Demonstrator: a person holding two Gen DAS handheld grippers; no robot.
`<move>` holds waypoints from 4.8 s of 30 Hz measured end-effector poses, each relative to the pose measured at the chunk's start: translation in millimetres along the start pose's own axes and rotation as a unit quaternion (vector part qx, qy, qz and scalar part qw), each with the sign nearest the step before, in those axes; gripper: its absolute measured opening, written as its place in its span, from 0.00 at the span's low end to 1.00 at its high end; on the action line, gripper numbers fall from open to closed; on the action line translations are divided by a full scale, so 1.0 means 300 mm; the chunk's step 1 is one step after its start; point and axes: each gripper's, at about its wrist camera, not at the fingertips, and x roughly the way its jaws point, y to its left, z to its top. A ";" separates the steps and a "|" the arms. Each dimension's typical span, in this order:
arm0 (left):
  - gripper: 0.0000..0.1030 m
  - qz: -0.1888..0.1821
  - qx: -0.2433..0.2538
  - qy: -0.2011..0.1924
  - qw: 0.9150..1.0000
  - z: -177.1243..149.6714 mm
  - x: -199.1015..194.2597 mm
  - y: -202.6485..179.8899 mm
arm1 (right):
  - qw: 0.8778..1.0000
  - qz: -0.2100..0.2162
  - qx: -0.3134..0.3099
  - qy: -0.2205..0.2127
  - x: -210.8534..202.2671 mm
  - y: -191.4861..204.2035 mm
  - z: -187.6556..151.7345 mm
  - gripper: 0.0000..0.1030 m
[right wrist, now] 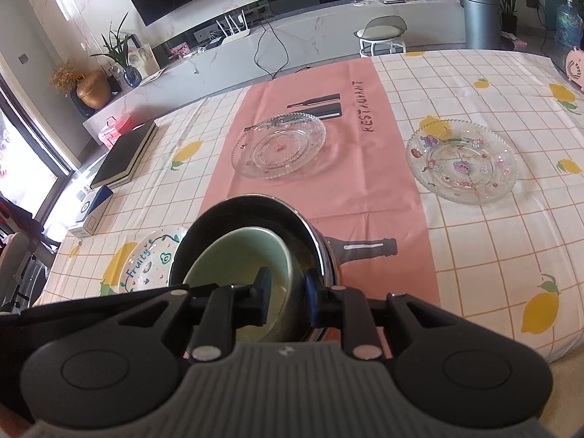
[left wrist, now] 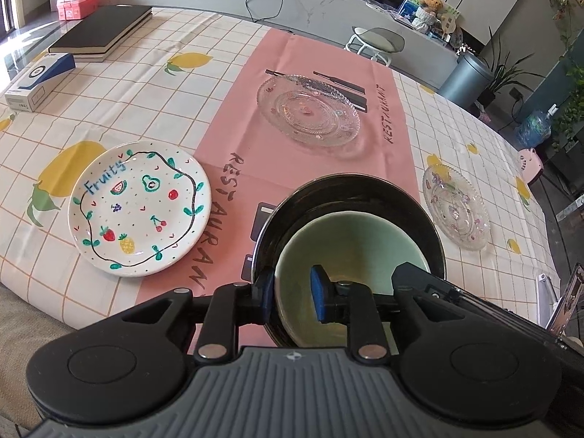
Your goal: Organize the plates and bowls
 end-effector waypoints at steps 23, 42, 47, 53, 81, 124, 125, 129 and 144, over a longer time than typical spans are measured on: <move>0.87 -0.016 0.051 -0.083 0.995 0.021 -0.171 0.000 | 0.998 -0.011 0.018 -0.055 -0.084 -0.099 0.067 0.65; 0.64 -0.026 -0.018 0.015 0.999 -0.004 0.118 0.089 | 0.999 -0.007 0.020 0.034 0.145 -0.091 -0.002 0.32; 0.50 -0.044 -0.017 0.027 0.999 0.005 0.109 0.094 | 0.999 -0.026 -0.001 0.025 0.157 -0.056 -0.004 0.29; 0.48 -0.031 -0.038 0.021 0.999 0.006 0.089 0.142 | 0.999 -0.027 -0.018 0.026 0.180 -0.003 -0.005 0.28; 0.85 0.040 -0.025 -0.137 0.990 0.063 -0.180 0.098 | 0.998 0.051 -0.017 -0.046 -0.008 -0.054 0.063 0.94; 0.76 -0.146 -0.002 -0.047 0.988 0.124 0.485 -0.469 | 0.963 0.039 0.256 -0.078 0.218 -0.954 0.212 0.68; 0.76 -0.151 -0.007 -0.044 0.987 0.125 0.495 -0.470 | 0.962 0.041 0.260 -0.080 0.220 -0.955 0.210 0.66; 0.59 -0.152 -0.028 -0.034 0.987 0.120 0.530 -0.467 | 0.952 0.058 0.288 -0.086 0.237 -0.980 0.186 0.47; 0.30 -0.125 -0.060 -0.074 0.988 0.076 0.521 -0.460 | 0.944 0.068 0.315 -0.072 0.263 -0.988 0.158 0.04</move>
